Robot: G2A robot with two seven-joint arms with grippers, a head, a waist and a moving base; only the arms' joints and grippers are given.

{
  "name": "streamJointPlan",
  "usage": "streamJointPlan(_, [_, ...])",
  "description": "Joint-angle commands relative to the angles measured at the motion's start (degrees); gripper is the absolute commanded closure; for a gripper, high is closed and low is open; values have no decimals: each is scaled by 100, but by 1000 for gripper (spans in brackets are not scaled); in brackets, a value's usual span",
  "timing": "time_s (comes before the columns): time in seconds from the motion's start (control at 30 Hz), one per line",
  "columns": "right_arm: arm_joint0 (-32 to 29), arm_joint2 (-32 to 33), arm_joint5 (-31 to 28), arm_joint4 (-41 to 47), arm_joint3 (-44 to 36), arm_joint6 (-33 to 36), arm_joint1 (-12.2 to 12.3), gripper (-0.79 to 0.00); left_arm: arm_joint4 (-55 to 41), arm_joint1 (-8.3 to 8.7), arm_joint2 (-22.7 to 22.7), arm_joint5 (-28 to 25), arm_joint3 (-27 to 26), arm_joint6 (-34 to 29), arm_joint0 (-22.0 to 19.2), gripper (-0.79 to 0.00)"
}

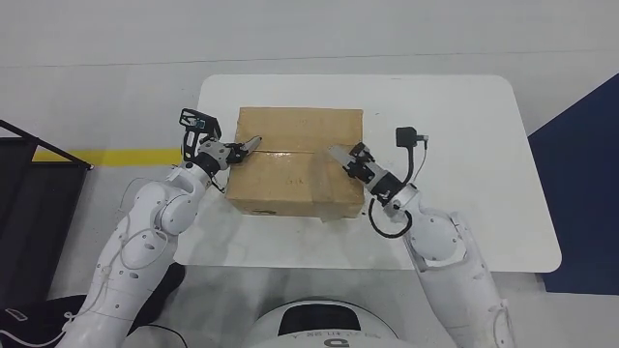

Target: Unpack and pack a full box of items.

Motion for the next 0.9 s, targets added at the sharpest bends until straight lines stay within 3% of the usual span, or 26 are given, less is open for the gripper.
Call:
streamJointPlan(0.0, [109,-67,73,73,71,84,-1,-785,0,0,0,0,0,0,0,-785])
streamJointPlan(0.3, [544,-349,684,330,315,369,-17,-785,0,0,0,0,0,0,0,-785])
streamJointPlan(0.87, [998,-965,1053,444,511,596,-41,-785,0,0,0,0,0,0,0,-785])
